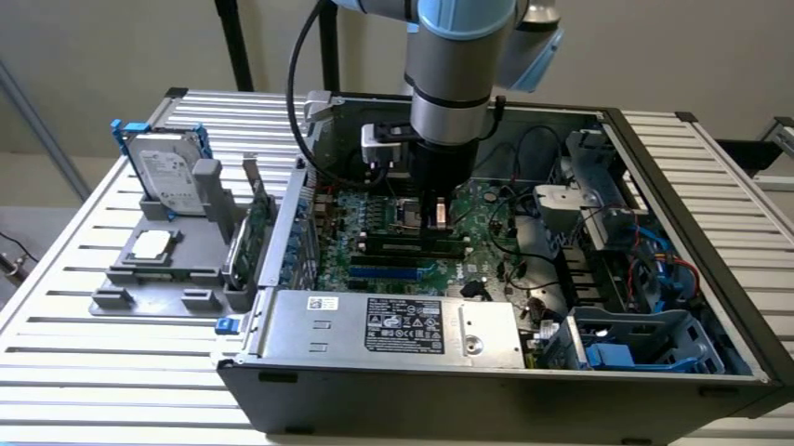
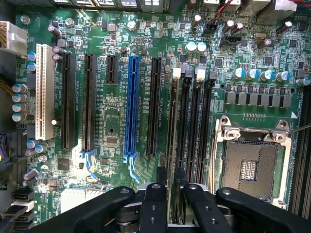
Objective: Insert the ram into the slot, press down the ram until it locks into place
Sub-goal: 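Insert the ram into the slot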
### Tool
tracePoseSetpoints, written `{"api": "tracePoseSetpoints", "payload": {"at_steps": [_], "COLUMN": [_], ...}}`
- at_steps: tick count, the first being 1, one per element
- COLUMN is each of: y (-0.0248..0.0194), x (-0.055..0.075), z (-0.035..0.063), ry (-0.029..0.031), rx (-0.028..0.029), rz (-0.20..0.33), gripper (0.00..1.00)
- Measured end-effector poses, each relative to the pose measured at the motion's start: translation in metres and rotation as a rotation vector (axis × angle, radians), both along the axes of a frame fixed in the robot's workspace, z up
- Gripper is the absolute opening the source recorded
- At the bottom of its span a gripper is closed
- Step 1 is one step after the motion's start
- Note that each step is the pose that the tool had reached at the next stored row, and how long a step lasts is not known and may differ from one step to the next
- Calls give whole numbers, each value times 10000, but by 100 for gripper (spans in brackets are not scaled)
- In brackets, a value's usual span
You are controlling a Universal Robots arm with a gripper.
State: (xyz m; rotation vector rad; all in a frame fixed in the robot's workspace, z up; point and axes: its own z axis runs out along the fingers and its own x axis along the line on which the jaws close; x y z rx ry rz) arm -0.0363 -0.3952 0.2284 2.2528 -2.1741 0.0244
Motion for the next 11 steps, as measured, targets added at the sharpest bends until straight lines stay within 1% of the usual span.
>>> {"api": "tracePoseSetpoints", "payload": {"at_steps": [3,5,9,10,11], "y": [0,0,0,0,0], "x": [-1,-10,-51,-58,-66], "z": [131,193,223,224,225], "ry": [1,6,28,35,38], "rx": [0,2,15,23,27], "rz": [1,0,0,0,0], "gripper": [22,22,20,13,11]}}
